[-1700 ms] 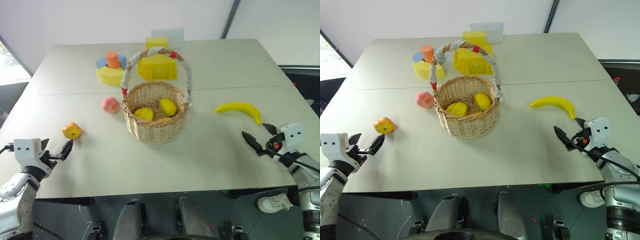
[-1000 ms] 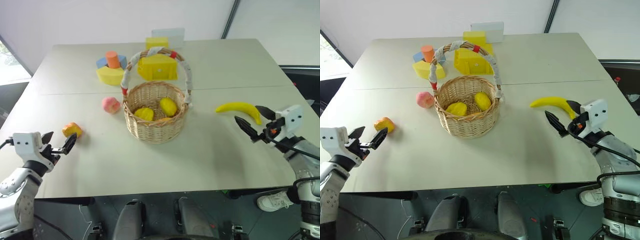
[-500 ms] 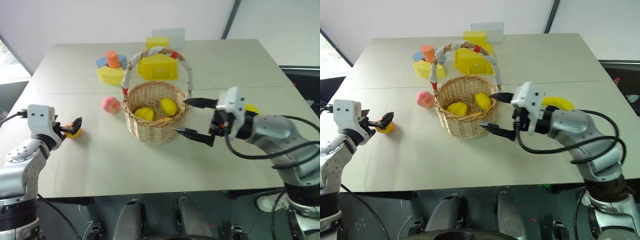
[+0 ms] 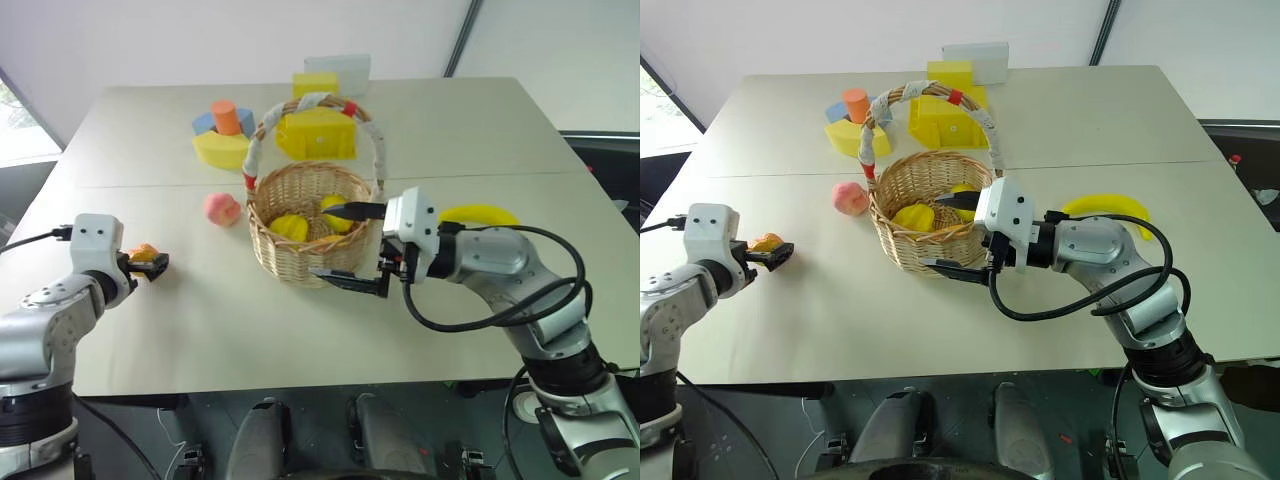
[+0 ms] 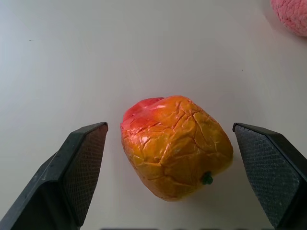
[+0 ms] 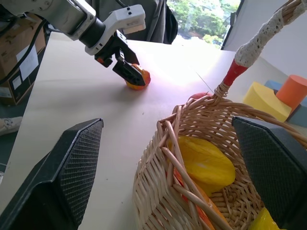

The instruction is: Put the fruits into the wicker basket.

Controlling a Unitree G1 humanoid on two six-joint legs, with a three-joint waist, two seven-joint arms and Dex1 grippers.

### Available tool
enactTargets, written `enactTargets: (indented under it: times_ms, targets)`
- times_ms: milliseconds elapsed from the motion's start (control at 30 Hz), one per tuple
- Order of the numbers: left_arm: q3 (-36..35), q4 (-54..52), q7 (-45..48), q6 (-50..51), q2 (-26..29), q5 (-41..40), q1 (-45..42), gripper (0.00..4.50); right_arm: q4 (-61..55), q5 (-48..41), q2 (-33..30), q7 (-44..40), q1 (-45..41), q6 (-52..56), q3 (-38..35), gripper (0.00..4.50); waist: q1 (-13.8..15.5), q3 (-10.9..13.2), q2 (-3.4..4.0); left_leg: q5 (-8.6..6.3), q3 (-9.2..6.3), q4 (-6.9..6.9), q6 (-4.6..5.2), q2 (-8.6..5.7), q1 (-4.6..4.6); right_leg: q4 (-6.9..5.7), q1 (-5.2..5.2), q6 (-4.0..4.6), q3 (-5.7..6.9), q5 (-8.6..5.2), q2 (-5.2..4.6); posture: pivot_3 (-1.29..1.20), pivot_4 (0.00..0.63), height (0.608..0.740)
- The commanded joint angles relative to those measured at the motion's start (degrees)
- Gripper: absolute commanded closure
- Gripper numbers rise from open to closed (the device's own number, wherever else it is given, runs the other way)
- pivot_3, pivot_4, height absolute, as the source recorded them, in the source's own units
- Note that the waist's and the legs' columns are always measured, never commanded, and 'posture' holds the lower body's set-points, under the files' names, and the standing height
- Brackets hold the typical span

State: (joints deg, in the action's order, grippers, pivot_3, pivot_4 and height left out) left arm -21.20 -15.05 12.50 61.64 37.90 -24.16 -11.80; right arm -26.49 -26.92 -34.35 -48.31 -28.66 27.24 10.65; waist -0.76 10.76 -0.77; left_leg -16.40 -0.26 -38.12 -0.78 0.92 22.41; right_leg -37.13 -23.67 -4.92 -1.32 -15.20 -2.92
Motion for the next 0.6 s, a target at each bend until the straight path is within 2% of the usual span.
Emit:
enactTargets:
  times_ms: [33, 67, 167, 233, 433, 600]
  targets:
    - [0.9, 1.2, 1.0, -2.1, 0.1, 1.3, -1.3, 0.00, -1.7, 0.4, 0.7, 0.0, -0.3, -0.8, -0.6, 0.03, -0.1, 0.0, 0.00, 0.00, 0.00, 0.00, 0.00, 0.00, 0.00, 0.00, 0.00, 0.00, 0.00, 0.00, 0.00, 0.00, 0.150, 0.740]
    - [1.0, 1.6, 1.1, -2.1, 0.1, 1.3, -1.4, 0.00, -1.8, 0.5, 0.8, 0.0, -0.2, -0.8, -0.6, 0.03, -0.1, 0.0, 0.00, 0.00, 0.00, 0.00, 0.00, 0.00, 0.00, 0.00, -0.01, 0.00, 0.00, 0.00, 0.00, 0.00, 0.150, 0.740]
    - [1.7, 2.2, 1.2, -2.4, 0.3, 1.9, -1.5, 0.84, -1.9, 0.9, 1.0, 0.1, -0.1, -0.9, -0.8, 0.00, -0.1, 0.0, 0.00, 0.00, 0.00, 0.00, 0.00, 0.00, 0.00, 0.00, -0.01, 0.00, -0.01, 0.00, -0.03, 0.00, 0.150, 0.740]
    - [2.3, 2.1, 1.2, -2.7, 0.6, 2.6, -1.7, 1.87, -1.9, 1.1, 1.1, 0.2, -0.1, -0.9, -1.0, 0.00, 0.0, 0.0, 0.00, 0.00, 0.00, 0.00, 0.00, 0.00, 0.00, 0.00, -0.01, 0.00, -0.01, 0.00, -0.04, 0.00, 0.150, 0.740]
    - [-0.5, 0.0, 3.4, -5.6, 2.1, 2.7, -0.8, 1.87, -1.4, 1.3, 1.1, -0.2, -0.6, -1.2, -1.2, 0.00, 0.0, 0.0, 0.00, 0.00, -0.01, 0.00, 0.00, 0.00, 0.00, 0.00, -0.01, 0.01, -0.01, 0.00, -0.08, 0.00, 0.150, 0.740]
    - [-8.5, -9.4, 14.6, -11.5, 4.2, -6.2, 0.5, 1.87, 0.1, 1.5, 0.7, -1.0, -2.1, -1.8, -2.3, 0.00, -0.1, 0.0, -0.05, 0.00, 0.00, 0.01, -0.02, 0.01, 0.06, 0.01, -0.07, 0.03, 0.01, -0.01, -0.18, 0.00, 0.150, 0.740]
